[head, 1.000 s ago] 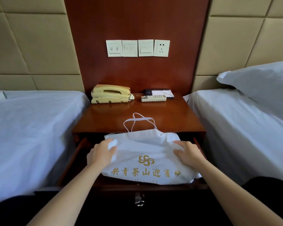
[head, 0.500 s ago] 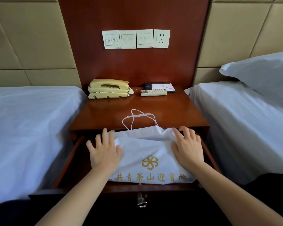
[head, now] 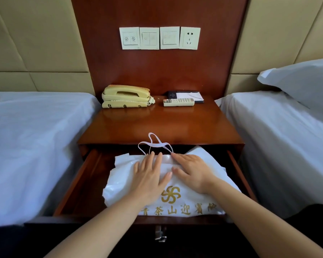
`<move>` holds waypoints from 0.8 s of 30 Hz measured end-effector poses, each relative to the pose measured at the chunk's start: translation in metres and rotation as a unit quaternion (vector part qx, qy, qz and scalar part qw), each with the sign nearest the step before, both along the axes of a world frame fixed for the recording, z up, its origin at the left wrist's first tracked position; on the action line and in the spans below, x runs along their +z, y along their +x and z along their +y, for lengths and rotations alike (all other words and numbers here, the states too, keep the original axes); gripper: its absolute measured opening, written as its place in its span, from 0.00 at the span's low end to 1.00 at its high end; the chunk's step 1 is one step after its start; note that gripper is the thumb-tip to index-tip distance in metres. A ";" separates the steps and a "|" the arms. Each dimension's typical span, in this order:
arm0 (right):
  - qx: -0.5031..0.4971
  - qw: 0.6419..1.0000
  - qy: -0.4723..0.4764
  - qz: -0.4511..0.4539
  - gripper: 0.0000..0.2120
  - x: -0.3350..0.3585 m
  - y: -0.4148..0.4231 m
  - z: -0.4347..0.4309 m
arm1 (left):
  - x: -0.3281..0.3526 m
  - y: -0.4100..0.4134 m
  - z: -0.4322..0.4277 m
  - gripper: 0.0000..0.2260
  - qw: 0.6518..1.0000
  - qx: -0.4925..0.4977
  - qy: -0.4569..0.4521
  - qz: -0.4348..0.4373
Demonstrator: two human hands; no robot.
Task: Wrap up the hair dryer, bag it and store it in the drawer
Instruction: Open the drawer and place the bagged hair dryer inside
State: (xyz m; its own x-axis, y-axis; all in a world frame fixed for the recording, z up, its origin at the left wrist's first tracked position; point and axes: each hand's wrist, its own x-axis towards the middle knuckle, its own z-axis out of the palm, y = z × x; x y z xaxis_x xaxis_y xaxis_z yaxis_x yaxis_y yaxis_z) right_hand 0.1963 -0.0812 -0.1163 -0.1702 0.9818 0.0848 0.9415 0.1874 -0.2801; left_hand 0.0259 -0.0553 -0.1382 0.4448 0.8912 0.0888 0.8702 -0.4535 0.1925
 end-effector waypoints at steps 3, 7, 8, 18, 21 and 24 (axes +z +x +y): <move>-0.014 0.997 -0.052 -0.046 0.32 0.002 -0.003 0.005 | 0.000 0.000 -0.003 0.44 1.000 -0.006 0.001 0.026; -0.083 0.987 -0.112 -0.075 0.30 0.005 -0.010 0.019 | 0.006 0.000 -0.002 0.32 0.998 0.016 -0.039 0.048; -0.108 0.983 -0.126 -0.077 0.30 0.006 -0.011 0.023 | 0.009 0.001 0.000 0.31 0.997 0.028 -0.057 0.049; -0.237 0.967 -0.090 -0.001 0.24 0.005 -0.003 0.044 | 0.018 0.020 0.035 0.33 0.994 0.087 -0.059 0.032; -0.238 0.971 -0.005 0.005 0.22 0.004 0.002 0.030 | 0.014 0.022 0.044 0.35 0.994 0.104 -0.021 0.041; -0.199 0.979 -0.043 -0.014 0.28 0.007 0.004 0.010 | 0.016 0.024 0.047 0.36 0.989 0.137 -0.004 0.061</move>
